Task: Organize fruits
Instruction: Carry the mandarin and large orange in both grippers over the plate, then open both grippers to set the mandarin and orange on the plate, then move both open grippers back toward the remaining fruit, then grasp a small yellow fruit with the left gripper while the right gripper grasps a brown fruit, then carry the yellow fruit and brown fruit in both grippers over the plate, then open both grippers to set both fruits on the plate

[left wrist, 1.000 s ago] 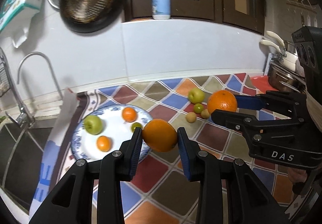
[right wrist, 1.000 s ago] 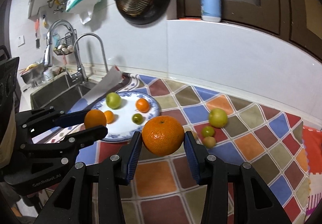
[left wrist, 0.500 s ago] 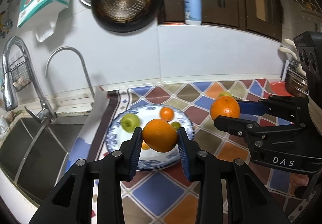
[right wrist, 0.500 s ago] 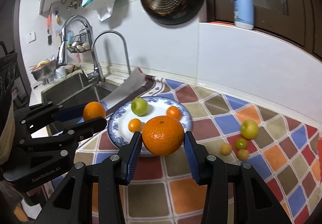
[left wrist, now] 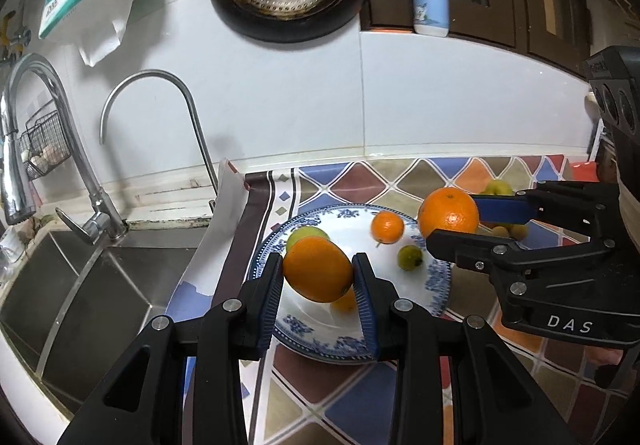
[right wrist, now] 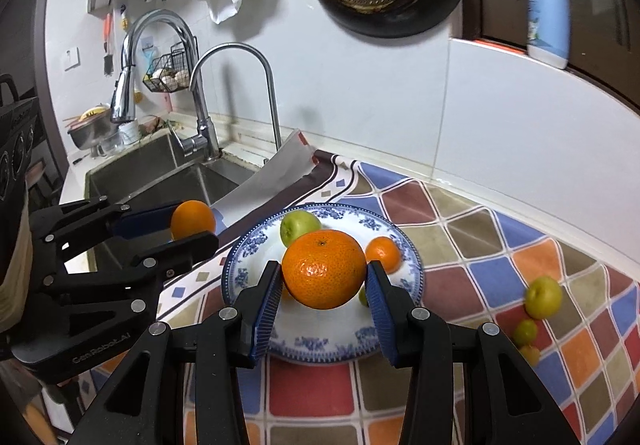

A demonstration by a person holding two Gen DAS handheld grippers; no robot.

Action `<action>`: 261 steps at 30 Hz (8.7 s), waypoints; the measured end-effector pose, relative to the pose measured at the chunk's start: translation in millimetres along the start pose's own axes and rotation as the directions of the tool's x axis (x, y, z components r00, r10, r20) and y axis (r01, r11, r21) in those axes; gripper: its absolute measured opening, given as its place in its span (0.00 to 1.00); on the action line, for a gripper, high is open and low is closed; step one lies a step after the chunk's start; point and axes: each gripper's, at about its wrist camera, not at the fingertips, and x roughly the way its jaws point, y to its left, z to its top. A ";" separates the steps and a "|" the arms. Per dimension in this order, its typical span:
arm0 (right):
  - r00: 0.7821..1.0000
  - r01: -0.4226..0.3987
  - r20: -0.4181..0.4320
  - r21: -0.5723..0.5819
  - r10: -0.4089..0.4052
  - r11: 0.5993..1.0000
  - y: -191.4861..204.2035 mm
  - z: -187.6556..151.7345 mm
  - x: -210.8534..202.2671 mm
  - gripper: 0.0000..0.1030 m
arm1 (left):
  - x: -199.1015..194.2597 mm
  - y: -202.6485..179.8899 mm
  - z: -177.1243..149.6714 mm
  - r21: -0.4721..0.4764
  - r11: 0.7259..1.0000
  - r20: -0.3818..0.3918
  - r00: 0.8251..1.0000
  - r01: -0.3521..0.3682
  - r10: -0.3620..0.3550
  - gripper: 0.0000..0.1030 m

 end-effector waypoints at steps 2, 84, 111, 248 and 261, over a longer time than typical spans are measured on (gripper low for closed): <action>1.000 -0.005 -0.013 -0.001 0.005 1.000 -1.3 2.4 10.8 0.42 | 8.3 3.3 -0.2 -0.004 1.000 -0.010 1.000 0.001 -0.001 0.34; 0.941 0.318 0.063 0.186 -0.334 0.930 -86.0 -67.4 -125.8 0.46 | -48.0 -125.9 12.7 0.124 0.987 0.118 0.986 0.102 -0.117 0.76; 0.962 0.269 -0.077 0.141 -0.260 0.953 -146.5 -87.0 -60.9 0.46 | 49.5 -170.0 16.2 0.264 0.924 -0.047 0.960 0.277 -0.275 0.65; 0.983 -0.045 -0.174 0.065 0.056 0.997 -13.2 -23.8 67.7 0.27 | 63.0 2.3 -30.0 -0.067 0.996 -0.202 0.977 0.057 -0.070 0.28; 0.992 0.000 -0.127 0.060 0.008 0.998 -14.1 -23.2 42.9 0.28 | 32.6 -4.3 -18.6 -0.064 0.998 -0.129 0.991 0.027 -0.035 0.40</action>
